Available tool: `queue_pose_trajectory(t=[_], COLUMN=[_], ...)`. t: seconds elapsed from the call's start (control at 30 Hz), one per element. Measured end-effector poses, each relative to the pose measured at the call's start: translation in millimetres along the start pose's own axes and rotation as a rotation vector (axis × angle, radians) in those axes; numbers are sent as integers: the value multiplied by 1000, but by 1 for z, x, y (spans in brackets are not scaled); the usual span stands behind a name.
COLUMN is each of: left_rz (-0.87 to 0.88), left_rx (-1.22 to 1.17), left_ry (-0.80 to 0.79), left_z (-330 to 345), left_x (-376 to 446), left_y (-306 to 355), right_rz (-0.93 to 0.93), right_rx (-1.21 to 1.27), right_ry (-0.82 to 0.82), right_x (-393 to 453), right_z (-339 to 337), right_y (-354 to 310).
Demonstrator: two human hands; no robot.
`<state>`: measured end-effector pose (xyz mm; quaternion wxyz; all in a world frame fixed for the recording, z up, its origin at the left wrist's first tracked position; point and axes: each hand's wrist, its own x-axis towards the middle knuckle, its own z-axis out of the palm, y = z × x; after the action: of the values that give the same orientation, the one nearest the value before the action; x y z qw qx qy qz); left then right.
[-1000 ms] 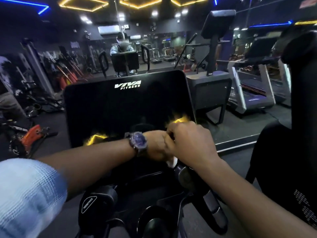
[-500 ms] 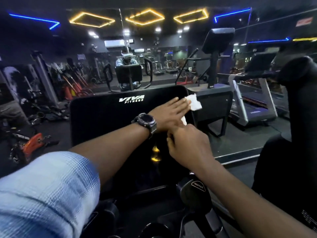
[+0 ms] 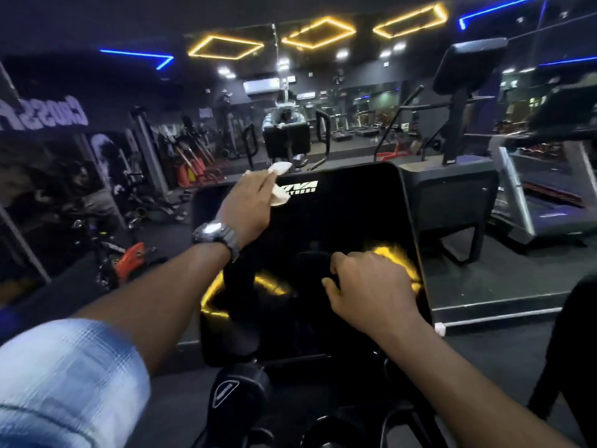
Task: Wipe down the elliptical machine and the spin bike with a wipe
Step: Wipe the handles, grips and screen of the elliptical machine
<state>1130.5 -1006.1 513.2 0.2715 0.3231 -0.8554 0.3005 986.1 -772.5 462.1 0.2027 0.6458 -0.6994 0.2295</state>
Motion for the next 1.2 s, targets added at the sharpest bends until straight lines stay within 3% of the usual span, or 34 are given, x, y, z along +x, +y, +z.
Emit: queue_pose_trajectory(t=[0.13, 0.23, 0.4, 0.53, 0.57, 0.7, 0.73, 0.87, 0.97, 1.2], left_rz=[-192, -251, 132, -253, -267, 49, 58, -250, -378, -278], left_rx=[38, 6, 80, 38, 22, 47, 57, 14, -64, -48], left_ry=[-35, -22, -46, -42, -34, -42, -63, -104, -81, -55], left_z=[-11, -19, -11, -17, -15, -8, -9, -14, -12, -19], left_x=[-52, -53, -48, -59, -62, -79, -83, -89, -86, -118], left_y=[-59, -60, -31, -56, -55, -43, -46, -50, -38, -33], right_rz=[-52, -142, -194, -226, -233, -225, -222, -214, -214, -233], right_rx=[-12, -9, 124, 143, 141, 123, 120, 129, 147, 138], right_ry=[-48, -52, -3, -13, -16, -28, -33, -42, -58, -67], right_x=[2, 18, 78, 94, 93, 89, 88, 84, 80, 85], right_z=[0, 2, -8, -12, -12, -9, -7, 2, 9, 5], right_y=[-6, -20, -54, -60, -59, -52, -49, -45, -48, -59])
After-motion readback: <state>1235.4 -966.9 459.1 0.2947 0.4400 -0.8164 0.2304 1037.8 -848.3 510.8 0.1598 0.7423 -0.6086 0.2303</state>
